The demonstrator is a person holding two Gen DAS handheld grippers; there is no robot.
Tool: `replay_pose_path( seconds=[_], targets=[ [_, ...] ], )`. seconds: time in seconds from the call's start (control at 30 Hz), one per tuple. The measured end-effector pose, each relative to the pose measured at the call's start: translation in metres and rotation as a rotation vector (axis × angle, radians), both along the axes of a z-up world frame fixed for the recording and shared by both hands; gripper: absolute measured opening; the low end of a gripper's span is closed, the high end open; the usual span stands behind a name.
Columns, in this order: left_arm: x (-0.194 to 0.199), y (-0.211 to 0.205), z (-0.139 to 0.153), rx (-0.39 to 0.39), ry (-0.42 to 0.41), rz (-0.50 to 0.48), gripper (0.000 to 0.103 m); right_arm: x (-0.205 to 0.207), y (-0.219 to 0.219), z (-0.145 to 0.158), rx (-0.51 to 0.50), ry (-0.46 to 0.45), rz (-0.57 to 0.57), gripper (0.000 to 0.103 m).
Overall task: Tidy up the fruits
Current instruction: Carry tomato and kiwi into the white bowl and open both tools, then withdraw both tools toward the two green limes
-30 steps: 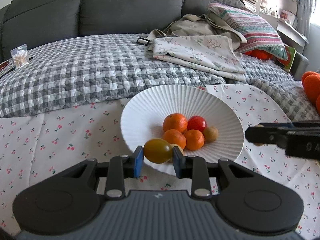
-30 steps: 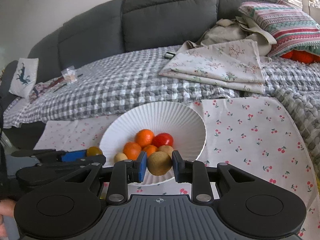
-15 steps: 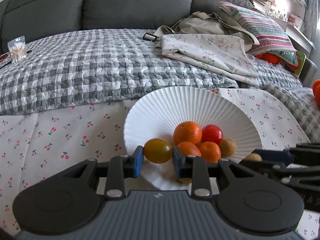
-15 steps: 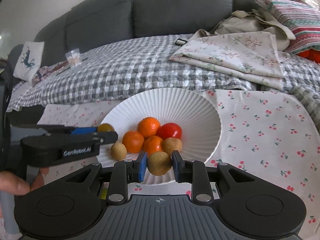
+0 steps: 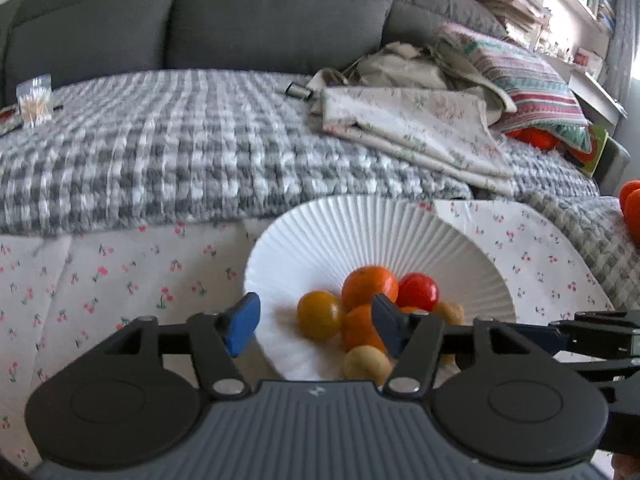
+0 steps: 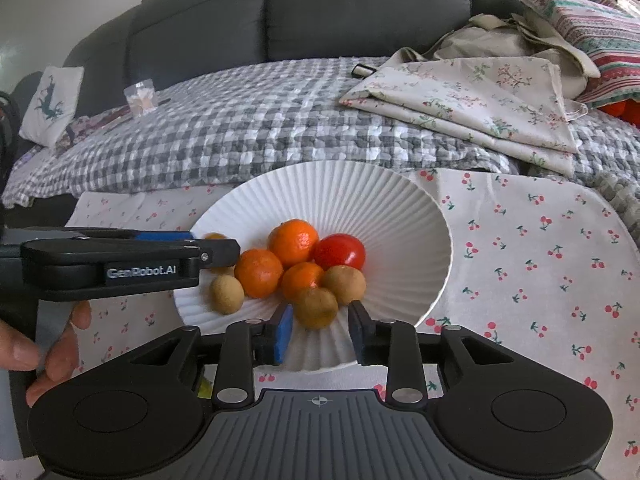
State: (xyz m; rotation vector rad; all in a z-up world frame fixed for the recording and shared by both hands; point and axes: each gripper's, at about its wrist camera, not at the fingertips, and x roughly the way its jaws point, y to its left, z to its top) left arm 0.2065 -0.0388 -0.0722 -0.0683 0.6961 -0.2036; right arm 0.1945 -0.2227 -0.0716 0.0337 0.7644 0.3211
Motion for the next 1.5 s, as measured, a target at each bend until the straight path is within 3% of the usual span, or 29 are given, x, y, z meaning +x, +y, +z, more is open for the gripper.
replay_pose_path(
  seconds=[0.67,0.93,1.17,1.5],
  targets=[
    [-0.023,0.017,0.019,-0.071,-0.003,0.062,0.064,-0.024,-0.012,0.021,0.033,-0.019,-0.038,0.039],
    [-0.041,0.029,0.025,-0.074,-0.01,0.065,0.065,-0.036,-0.008,0.026,0.037,-0.022,-0.029,0.053],
    [-0.056,0.041,0.024,-0.061,0.0,0.064,0.067,-0.051,-0.005,0.03,0.04,-0.019,-0.019,0.06],
    [-0.085,0.049,0.006,-0.014,0.047,-0.045,0.067,-0.077,0.003,0.036,0.036,-0.03,-0.001,0.06]
  ],
)
